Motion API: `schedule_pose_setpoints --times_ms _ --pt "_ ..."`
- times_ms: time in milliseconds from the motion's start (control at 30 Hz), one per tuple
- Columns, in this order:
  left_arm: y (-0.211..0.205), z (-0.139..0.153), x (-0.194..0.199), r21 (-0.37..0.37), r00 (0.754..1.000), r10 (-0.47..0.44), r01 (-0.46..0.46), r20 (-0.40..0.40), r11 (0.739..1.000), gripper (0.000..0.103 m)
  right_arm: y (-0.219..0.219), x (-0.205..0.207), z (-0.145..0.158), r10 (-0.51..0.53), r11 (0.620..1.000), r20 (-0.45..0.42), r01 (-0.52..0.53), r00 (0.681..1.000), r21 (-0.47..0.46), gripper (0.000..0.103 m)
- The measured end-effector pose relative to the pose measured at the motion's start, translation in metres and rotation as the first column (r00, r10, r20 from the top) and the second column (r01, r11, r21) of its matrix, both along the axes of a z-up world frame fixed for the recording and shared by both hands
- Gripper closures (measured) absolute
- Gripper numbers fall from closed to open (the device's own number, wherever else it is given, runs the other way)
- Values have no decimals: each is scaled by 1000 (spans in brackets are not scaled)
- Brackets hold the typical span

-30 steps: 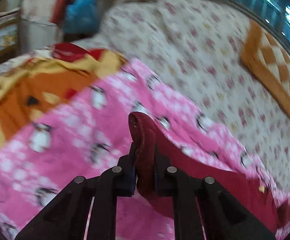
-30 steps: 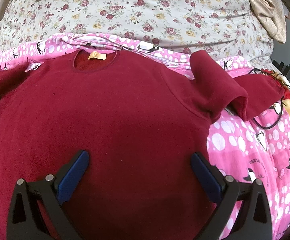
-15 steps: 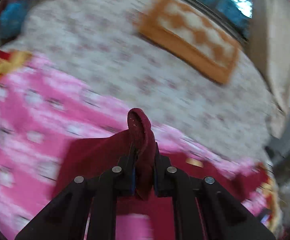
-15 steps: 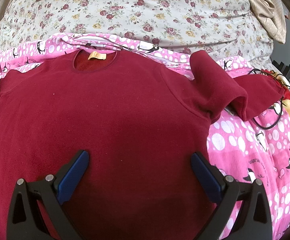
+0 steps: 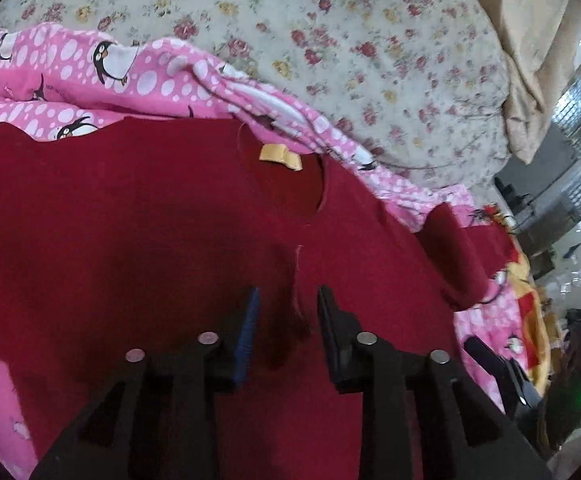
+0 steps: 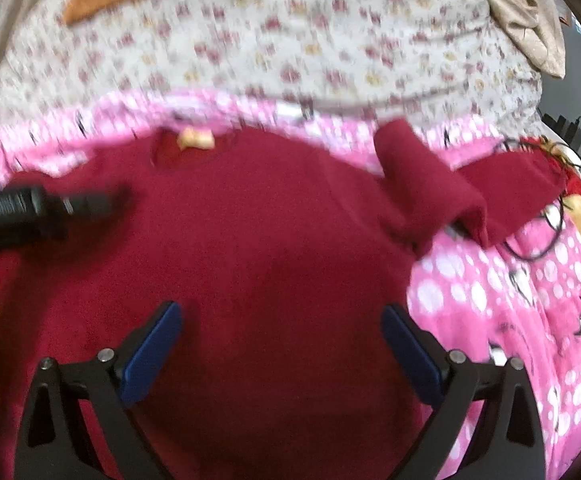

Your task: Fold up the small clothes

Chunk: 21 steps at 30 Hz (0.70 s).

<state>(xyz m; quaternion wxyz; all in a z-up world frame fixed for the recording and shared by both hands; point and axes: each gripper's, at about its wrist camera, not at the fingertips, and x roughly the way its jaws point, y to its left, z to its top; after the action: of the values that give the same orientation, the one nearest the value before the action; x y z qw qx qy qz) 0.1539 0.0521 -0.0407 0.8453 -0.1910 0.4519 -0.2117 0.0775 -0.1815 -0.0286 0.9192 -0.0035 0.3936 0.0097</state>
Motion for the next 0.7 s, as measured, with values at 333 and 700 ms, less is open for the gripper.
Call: schedule_pose_setpoints --times_ms 333,700 --pt "65 34 -11 21 925 360 -365 125 931 90 32 26 8 314 875 17 -296 949 384 19" --pt "114 31 -15 -78 827 553 -547 99 833 90 86 92 -39 305 850 -154 -196 940 490 26"
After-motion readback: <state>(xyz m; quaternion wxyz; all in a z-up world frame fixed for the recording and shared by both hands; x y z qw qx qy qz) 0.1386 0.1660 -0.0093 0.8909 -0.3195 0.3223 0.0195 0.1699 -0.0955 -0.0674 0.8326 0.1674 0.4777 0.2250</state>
